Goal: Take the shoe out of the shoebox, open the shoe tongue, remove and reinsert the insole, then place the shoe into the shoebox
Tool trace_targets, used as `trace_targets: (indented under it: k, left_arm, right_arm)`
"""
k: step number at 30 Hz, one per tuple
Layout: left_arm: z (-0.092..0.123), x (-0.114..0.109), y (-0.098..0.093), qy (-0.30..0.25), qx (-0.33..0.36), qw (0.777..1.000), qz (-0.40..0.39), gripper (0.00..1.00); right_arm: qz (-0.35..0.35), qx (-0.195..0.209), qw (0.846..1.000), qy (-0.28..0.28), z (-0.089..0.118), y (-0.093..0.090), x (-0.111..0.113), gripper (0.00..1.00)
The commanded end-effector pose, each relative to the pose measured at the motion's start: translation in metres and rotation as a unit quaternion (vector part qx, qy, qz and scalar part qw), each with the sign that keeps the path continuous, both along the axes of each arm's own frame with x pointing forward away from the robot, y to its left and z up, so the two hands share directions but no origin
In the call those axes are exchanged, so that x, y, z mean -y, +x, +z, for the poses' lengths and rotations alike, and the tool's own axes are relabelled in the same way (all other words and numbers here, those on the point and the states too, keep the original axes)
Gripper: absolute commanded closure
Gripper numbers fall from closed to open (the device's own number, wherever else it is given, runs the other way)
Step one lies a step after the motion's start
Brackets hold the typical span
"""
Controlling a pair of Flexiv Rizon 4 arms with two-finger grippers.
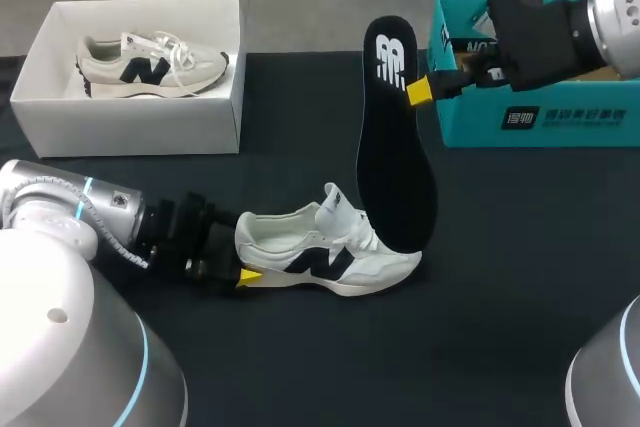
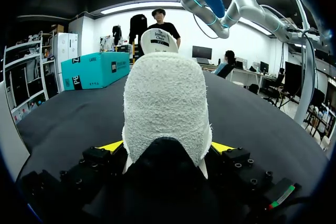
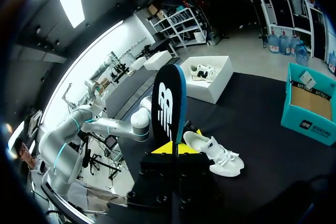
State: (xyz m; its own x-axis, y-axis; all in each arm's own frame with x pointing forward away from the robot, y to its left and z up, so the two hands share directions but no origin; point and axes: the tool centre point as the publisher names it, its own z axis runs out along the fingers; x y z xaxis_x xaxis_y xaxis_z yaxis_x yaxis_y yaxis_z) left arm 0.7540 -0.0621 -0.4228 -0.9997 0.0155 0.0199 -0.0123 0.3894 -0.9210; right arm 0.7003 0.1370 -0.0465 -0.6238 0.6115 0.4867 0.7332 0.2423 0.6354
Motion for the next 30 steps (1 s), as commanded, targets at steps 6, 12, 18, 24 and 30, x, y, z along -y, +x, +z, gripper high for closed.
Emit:
trace_targets:
  k: [6, 12, 18, 24, 30]
  left_arm:
    - [0.006, -0.004, 0.000, 0.036, 0.010, 0.999, -0.002, 0.00]
    - [0.013, -0.010, -0.001, 0.049, 0.014, 0.999, 0.004, 0.00]
    - [0.013, -0.010, -0.001, 0.049, 0.014, 0.999, 0.004, 0.00]
    - [0.013, -0.010, -0.001, 0.049, 0.014, 0.999, 0.004, 0.00]
    - [0.021, -0.018, 0.004, 0.076, 0.035, 0.996, 0.016, 0.00]
  right_arm:
    - [0.000, -0.001, 1.000, 0.000, -0.001, 0.001, -0.001, 1.00]
    - [0.000, -0.001, 1.000, 0.000, -0.001, 0.001, -0.001, 1.00]
    - [0.000, -0.001, 1.000, 0.000, -0.001, 0.001, -0.001, 1.00]
    - [0.000, -0.001, 1.000, 0.000, -0.001, 0.001, -0.001, 1.00]
    - [0.000, -0.001, 1.000, 0.000, -0.001, 0.001, -0.001, 1.00]
